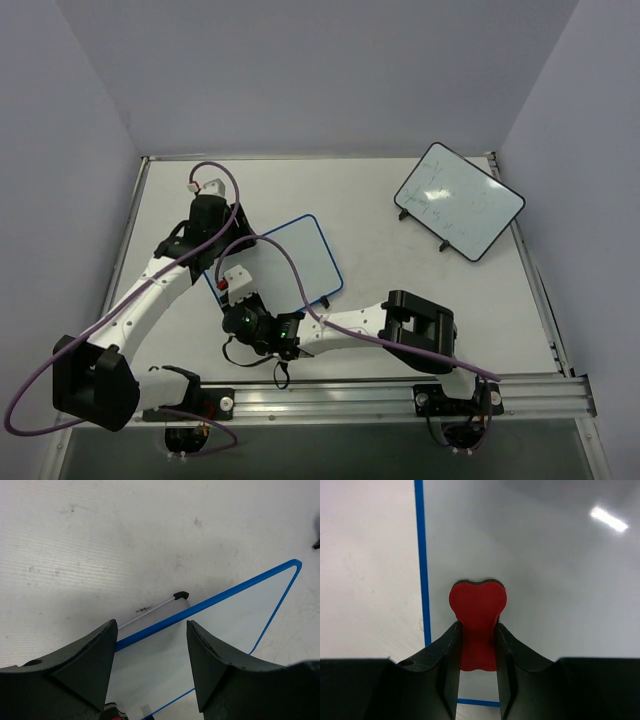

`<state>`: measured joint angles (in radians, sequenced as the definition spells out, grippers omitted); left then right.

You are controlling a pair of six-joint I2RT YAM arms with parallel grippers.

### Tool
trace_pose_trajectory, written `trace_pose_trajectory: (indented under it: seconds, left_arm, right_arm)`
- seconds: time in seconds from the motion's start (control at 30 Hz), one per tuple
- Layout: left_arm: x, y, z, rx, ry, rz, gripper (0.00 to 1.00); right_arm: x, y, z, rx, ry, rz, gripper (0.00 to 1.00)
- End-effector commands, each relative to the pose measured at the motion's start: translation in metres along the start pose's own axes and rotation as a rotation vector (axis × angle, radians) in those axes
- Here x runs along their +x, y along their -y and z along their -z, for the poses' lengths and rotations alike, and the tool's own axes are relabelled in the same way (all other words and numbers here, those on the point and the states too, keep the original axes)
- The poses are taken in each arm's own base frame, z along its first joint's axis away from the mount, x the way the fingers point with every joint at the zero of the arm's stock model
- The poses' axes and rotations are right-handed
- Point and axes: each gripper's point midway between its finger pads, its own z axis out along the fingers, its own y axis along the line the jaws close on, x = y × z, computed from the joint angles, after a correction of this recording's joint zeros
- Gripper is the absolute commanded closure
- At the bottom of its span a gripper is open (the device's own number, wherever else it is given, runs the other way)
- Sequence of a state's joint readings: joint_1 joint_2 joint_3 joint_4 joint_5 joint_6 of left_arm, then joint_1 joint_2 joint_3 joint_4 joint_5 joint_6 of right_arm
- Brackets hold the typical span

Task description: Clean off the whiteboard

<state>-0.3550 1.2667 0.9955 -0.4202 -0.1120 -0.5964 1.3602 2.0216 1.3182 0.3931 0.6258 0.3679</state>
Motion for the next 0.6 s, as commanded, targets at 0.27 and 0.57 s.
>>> trace_pose_trajectory:
  seconds: [0.27, 0.57]
  left_arm:
    - [0.009, 0.014, 0.004, 0.032, -0.055, 0.007, 0.34]
    - [0.007, 0.014, 0.005, 0.03, -0.051, 0.004, 0.34]
  right_arm:
    - [0.011, 0.098, 0.004, 0.161, -0.058, -0.063, 1.0]
    - [0.016, 0.141, 0.008, 0.239, -0.072, -0.113, 1.0]
